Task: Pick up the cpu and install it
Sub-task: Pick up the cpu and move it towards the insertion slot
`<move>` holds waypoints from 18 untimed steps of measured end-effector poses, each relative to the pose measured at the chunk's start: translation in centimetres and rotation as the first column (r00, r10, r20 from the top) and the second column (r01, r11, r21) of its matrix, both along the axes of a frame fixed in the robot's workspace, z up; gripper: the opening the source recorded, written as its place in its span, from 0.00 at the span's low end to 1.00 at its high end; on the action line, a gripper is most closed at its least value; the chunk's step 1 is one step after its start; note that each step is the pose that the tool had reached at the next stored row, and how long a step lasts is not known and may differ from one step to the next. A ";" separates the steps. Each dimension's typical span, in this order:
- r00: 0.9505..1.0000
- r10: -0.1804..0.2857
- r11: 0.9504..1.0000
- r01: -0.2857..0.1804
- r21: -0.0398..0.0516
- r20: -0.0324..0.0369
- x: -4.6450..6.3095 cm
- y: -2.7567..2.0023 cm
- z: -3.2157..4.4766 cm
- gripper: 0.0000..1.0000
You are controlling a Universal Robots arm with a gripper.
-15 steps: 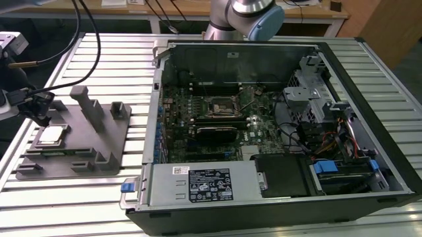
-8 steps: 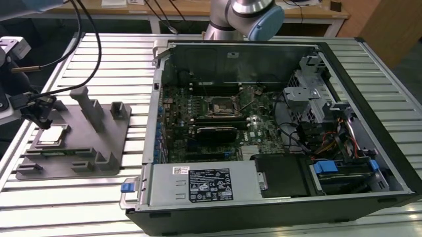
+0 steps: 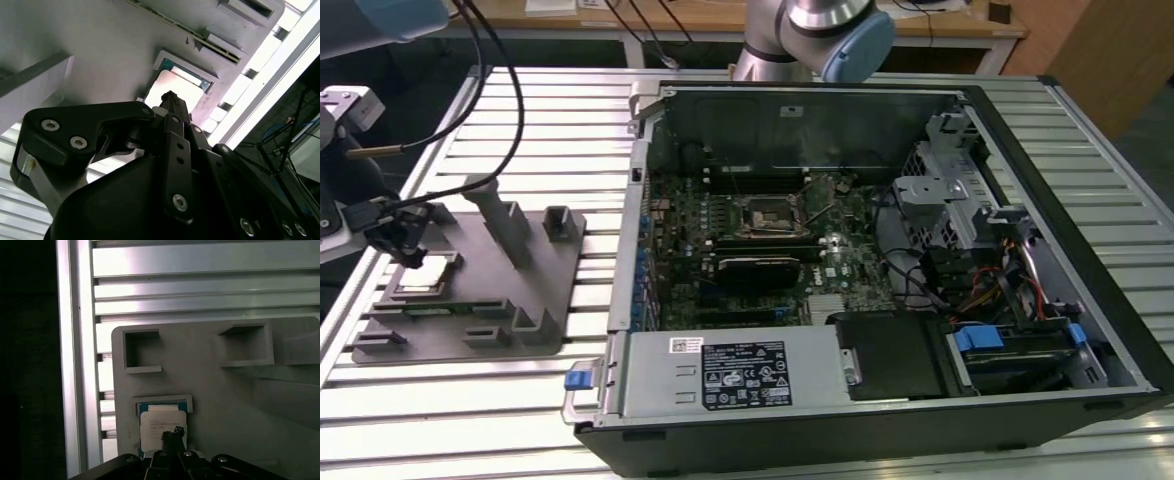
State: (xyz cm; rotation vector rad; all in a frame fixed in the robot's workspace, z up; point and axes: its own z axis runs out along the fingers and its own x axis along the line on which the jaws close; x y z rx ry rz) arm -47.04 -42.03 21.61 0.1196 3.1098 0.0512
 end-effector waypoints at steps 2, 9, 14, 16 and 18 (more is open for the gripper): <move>1.000 0.000 1.000 0.000 0.000 0.000 0.0 0.01 -0.27 0.11; 1.000 0.000 1.000 0.000 0.000 0.000 -0.2 0.01 -1.12 0.11; 1.000 0.000 1.000 0.000 0.000 0.000 -0.2 0.00 -1.30 0.11; 1.000 0.000 1.000 0.000 0.000 0.000 -0.2 0.01 -1.32 0.11; 1.000 0.000 1.000 0.000 0.000 0.000 -0.2 0.01 -1.32 0.11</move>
